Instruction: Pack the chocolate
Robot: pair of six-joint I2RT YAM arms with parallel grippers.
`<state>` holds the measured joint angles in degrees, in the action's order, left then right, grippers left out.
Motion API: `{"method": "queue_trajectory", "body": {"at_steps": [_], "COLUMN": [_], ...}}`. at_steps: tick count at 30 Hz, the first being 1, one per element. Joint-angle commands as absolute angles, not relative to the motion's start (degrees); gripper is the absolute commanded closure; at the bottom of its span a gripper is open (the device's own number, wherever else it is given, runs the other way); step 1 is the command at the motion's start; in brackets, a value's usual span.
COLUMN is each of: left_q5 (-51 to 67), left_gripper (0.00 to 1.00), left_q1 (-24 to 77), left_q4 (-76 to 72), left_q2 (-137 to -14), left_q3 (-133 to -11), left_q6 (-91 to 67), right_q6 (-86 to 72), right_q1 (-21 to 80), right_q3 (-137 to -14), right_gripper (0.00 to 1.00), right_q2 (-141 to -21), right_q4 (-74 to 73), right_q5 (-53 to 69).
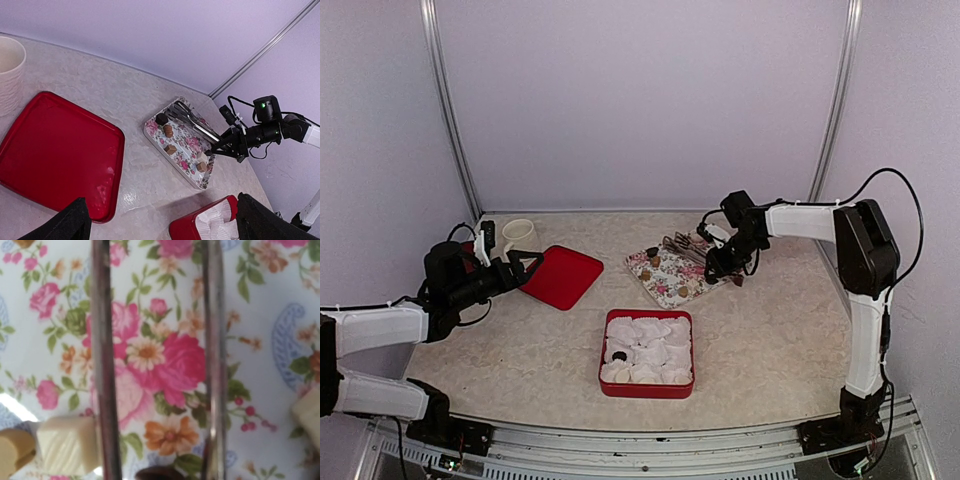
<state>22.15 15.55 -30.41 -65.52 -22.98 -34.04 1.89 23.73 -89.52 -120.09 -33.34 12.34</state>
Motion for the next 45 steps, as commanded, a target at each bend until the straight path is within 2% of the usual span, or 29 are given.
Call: {"method": "queue_trajectory", "body": {"at_steps": [1, 12, 17, 29, 35, 45], "left_q5": [22.9, 23.1, 23.2, 23.1, 22.3, 23.4], "left_gripper": [0.01, 0.01, 0.01, 0.01, 0.01, 0.01], "left_q1": [15.1, 14.9, 14.9, 14.9, 14.9, 14.9], "left_q4": [-31.5, -32.0, -31.9, -31.6, -29.4, -26.7], "left_q2": [-64.9, -65.4, -65.8, -64.9, -63.9, -63.0], "left_q3": [-22.7, -23.0, -23.3, -23.4, -24.5, -26.3], "left_q6": [-33.2, -33.3, -33.3, -33.8, -33.1, -33.3], "right_q6": [2.2, 3.2, 2.8, 1.5, 1.8, 2.4], "right_q1": [22.8, 22.8, 22.9, 22.9, 23.6, 31.2], "right_q3": [-90.4, -91.3, -89.3, -76.3, -69.0, -61.9], "right_gripper": [0.66, 0.71, 0.75, 0.77, 0.77, 0.78], "right_q2": [-120.9, -121.1, -117.7, -103.6, -92.5, -74.2], "right_q4": [-33.7, -34.7, -33.9, -31.6, -32.3, -40.1], "right_q5": [14.5, 14.6, 14.7, 16.9, 20.9, 23.5]}}
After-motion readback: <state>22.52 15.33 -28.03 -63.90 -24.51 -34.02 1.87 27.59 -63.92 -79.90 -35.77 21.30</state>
